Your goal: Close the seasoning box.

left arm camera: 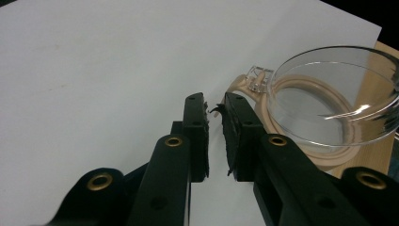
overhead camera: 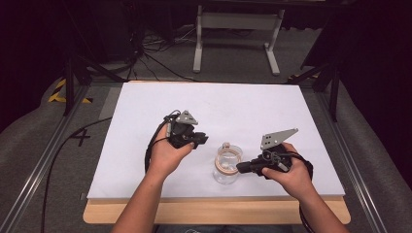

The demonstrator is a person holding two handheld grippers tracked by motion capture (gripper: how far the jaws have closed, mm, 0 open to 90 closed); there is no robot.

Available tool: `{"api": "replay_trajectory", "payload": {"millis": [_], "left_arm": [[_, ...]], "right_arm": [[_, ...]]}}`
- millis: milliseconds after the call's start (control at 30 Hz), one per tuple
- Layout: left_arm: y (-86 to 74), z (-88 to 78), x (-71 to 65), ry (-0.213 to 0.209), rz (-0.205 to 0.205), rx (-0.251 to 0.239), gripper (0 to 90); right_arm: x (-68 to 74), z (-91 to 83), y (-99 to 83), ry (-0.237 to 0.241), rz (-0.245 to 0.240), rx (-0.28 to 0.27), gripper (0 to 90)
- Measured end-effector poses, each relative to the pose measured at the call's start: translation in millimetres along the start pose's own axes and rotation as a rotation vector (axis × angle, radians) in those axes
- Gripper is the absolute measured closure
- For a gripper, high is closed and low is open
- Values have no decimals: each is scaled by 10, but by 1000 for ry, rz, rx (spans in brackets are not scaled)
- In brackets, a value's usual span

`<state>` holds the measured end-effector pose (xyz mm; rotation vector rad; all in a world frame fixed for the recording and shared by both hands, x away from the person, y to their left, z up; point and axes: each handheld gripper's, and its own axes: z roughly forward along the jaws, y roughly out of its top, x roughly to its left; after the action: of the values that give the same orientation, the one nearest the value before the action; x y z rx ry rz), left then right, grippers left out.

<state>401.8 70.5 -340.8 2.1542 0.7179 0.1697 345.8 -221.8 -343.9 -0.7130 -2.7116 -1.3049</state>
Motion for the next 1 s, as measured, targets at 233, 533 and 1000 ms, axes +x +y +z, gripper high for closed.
{"api": "replay_trajectory", "payload": {"millis": [233, 533, 1000], "left_arm": [[-11, 4, 15, -2, 4, 47, 791], [-26, 25, 29, -14, 2, 83, 781], [-74, -80, 56, -13, -32, 50, 682]], "right_arm": [[6, 34, -10, -1, 1, 45, 900], [6, 50, -21, 0, 8, 79, 900], [-52, -122, -2, -44, 5, 1, 844]]}}
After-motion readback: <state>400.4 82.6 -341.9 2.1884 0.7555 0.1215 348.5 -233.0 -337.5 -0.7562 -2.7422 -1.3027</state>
